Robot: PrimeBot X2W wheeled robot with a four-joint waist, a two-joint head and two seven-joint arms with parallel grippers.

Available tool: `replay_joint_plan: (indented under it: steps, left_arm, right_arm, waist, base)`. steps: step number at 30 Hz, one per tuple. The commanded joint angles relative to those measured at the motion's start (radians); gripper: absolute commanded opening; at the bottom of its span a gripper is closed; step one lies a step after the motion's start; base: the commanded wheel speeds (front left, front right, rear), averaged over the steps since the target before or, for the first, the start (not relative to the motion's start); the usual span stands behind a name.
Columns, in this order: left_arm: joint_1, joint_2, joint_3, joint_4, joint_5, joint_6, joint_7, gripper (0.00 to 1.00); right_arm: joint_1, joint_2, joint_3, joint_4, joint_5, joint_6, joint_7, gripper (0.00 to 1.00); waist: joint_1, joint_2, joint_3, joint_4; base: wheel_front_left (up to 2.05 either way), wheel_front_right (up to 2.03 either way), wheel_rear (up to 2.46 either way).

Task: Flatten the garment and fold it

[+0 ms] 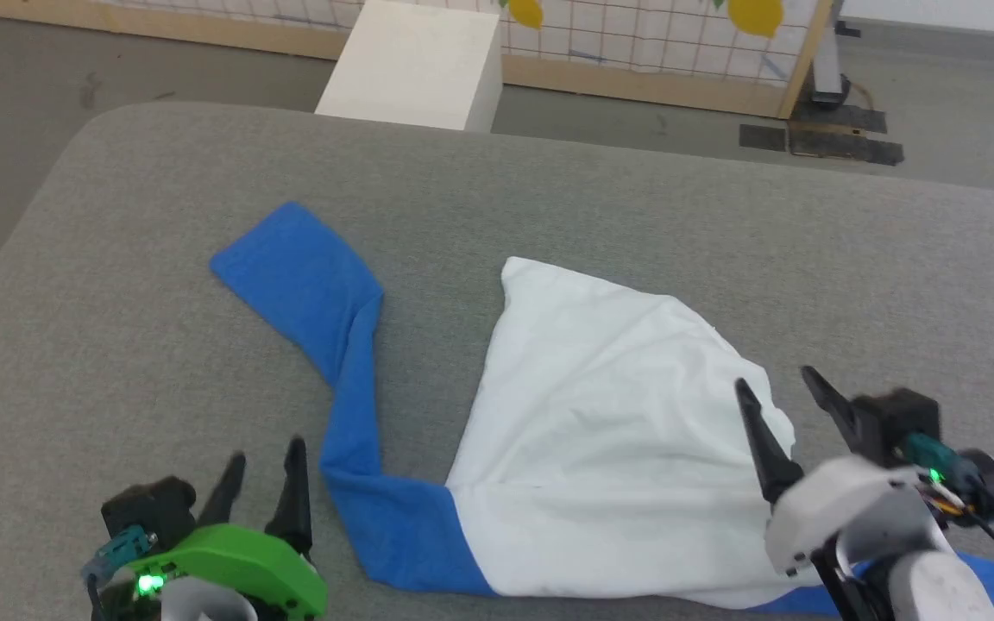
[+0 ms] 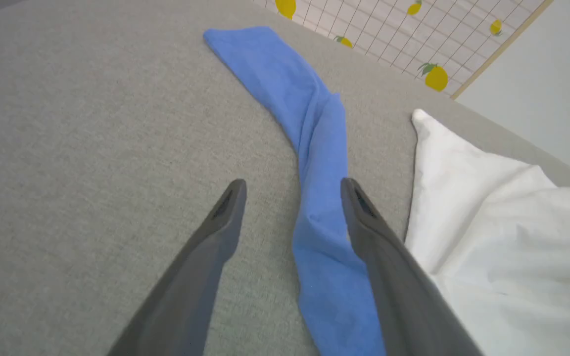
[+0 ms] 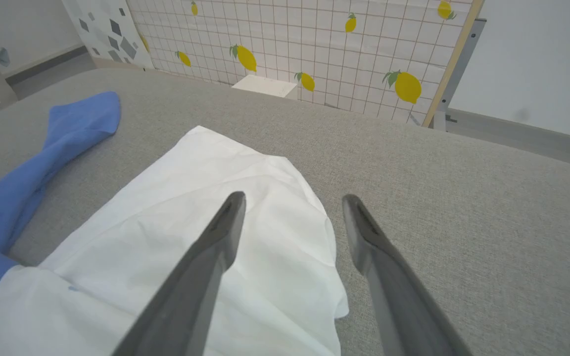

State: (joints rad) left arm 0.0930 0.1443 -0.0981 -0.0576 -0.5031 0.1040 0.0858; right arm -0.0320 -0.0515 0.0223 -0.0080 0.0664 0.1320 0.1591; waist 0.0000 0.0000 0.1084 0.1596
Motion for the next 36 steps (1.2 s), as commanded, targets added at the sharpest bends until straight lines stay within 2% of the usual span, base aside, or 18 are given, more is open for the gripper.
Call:
replay_joint_plan:
  steps: [1,4,7,14,15,16,17,18,23,28,32,36]
  left_arm:
    - [-0.033,-0.006,0.000,0.015,0.030,-0.013,-0.057,1.00]
    - [-0.083,-0.011,-0.014,0.063,0.083,-0.036,-0.203,1.00]
    - [-0.134,-0.019,-0.040,0.113,0.131,-0.053,-0.301,1.00]
    - [-0.204,-0.059,-0.059,0.176,0.198,-0.075,-0.347,1.00]
    - [-0.207,-0.065,-0.058,0.175,0.204,-0.077,-0.347,1.00]
    - [-0.207,-0.070,-0.054,0.173,0.203,-0.079,-0.347,1.00]
    - [-0.207,-0.076,-0.051,0.174,0.203,-0.084,-0.347,1.00]
    - [-0.208,-0.079,-0.050,0.174,0.205,-0.088,-0.347,1.00]
    - [-0.217,-0.090,-0.034,0.176,0.196,-0.104,-0.347,1.00]
    - [-0.242,-0.093,-0.035,0.178,0.183,-0.112,-0.347,1.00]
    - [-0.267,-0.094,-0.058,0.170,0.149,-0.104,-0.347,1.00]
    - [-0.294,-0.094,-0.087,0.167,0.126,-0.095,-0.347,1.00]
  right_arm:
    - [-0.035,-0.006,0.009,0.021,-0.010,-0.001,0.014,1.00]
    - [-0.101,-0.016,0.027,0.106,-0.007,-0.001,0.076,1.00]
    - [-0.163,-0.031,0.038,0.198,-0.008,-0.001,0.168,1.00]
    - [-0.275,-0.055,0.082,0.403,0.011,-0.001,0.441,1.00]
    - [-0.285,-0.063,0.096,0.427,0.021,-0.001,0.489,0.88]
    - [-0.293,-0.070,0.106,0.439,0.028,-0.001,0.520,0.41]
    - [-0.303,-0.082,0.123,0.443,0.036,-0.001,0.545,0.07]
    - [-0.314,-0.093,0.133,0.441,0.041,-0.001,0.558,0.00]
    - [-0.408,-0.174,0.164,0.379,0.062,-0.001,0.546,0.00]
    - [-0.547,-0.254,0.120,0.335,0.034,-0.001,0.485,0.00]
    - [-0.673,-0.302,0.082,0.365,-0.015,-0.001,0.423,0.00]
    - [-0.773,-0.314,0.027,0.431,-0.083,-0.001,0.369,0.00]
  waist:
    - [0.0000,0.0000,0.004,0.018]
    - [0.0000,0.0000,0.015,0.037]
    - [0.0000,0.0000,0.029,0.060]
    - [0.0000,0.0000,0.061,0.101]
    - [0.0000,0.0000,0.065,0.106]
    - [0.0000,0.0000,0.069,0.111]
    - [0.0000,0.0000,0.074,0.116]
    - [0.0000,0.0000,0.079,0.121]
    - [0.0000,0.0000,0.107,0.142]
    - [0.0000,0.0000,0.143,0.169]
    - [0.0000,0.0000,0.182,0.189]
    - [0.0000,0.0000,0.223,0.209]
  base:
    - [0.00,0.00,0.00]
    - [0.00,0.00,0.00]
    - [0.00,0.00,0.00]
    - [0.00,0.00,0.00]
    - [0.00,0.00,0.00]
    - [0.00,0.00,0.00]
    - [0.00,0.00,0.00]
    - [0.00,0.00,0.00]
    - [0.00,0.00,0.00]
    - [0.00,0.00,0.00]
    - [0.00,0.00,0.00]
    - [0.00,0.00,0.00]
